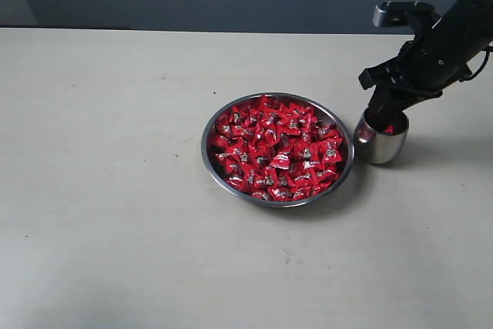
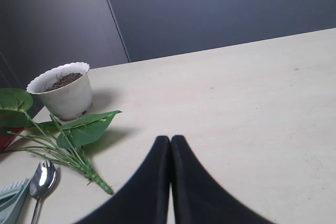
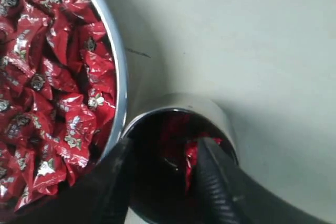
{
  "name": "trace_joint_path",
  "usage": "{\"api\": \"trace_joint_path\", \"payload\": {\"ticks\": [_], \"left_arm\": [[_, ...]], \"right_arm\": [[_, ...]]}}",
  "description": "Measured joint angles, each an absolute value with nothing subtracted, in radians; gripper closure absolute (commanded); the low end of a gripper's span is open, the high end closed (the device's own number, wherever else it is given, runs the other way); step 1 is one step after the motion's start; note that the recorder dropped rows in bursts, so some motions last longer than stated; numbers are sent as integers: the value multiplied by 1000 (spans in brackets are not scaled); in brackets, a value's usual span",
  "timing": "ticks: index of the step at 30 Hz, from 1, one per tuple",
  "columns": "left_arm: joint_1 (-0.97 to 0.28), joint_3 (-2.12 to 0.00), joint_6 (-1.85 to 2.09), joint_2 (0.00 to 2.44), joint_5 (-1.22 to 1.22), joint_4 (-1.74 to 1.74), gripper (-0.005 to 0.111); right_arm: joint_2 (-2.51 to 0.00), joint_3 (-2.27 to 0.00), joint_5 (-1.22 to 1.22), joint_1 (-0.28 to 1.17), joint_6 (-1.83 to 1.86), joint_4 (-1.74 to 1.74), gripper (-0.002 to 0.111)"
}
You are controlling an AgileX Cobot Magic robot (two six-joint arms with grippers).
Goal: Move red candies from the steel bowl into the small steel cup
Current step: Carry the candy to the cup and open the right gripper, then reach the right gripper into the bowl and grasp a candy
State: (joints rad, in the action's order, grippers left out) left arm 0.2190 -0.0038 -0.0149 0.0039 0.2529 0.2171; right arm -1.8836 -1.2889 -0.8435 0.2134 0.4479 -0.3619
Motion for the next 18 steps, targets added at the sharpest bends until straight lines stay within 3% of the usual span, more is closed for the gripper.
{"api": "trace_joint_path", "payload": {"ticks": [8,18], "left_arm": [[219,-4,-15,4,253,217,106],[219,-4,-15,4,253,217,106]], "right_arm": [[-1835,-1289,-880,234,547,-582,69],[-1864,-1289,-859,435,574,-600,69]]}}
